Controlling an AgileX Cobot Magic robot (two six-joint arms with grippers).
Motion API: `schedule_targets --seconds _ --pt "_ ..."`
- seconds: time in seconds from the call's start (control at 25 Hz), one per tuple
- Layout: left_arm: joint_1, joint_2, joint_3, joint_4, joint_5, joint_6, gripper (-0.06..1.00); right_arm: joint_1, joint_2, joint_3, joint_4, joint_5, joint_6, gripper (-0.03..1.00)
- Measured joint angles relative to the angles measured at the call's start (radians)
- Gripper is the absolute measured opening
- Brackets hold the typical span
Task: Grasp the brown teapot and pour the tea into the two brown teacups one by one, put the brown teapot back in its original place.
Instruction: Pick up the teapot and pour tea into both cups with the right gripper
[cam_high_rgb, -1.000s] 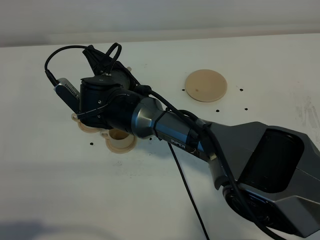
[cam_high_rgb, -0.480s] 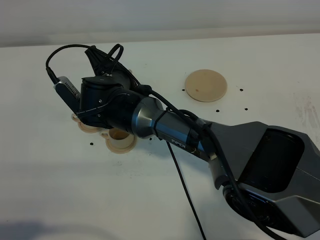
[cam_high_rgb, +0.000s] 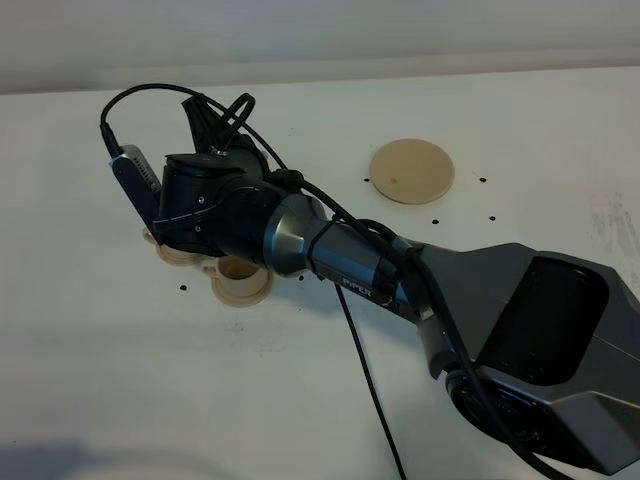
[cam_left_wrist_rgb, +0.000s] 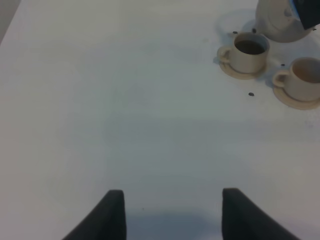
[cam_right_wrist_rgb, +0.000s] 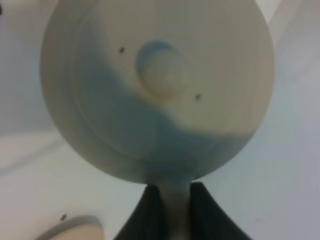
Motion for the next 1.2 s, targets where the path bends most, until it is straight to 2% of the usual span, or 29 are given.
schedule_targets --seconds 0.44,0.64,1.04,1.2 --pt "0.000 0.000 0.000 0.000 0.000 0.000 0.42 0.000 -0.001 0.000 0.007 0.043 0.094 0.09" --pt "0.000 0.000 0.000 0.000 0.000 0.002 0.42 0.000 -0.006 0.000 0.068 0.043 0.100 0.09" --pt "0.000 0.000 0.000 0.000 0.000 0.004 0.42 0.000 -0.010 0.000 0.082 0.044 0.104 0.09" --pt "0.000 0.000 0.000 0.000 0.000 0.004 0.42 -0.003 -0.022 0.000 0.121 0.047 0.110 0.09"
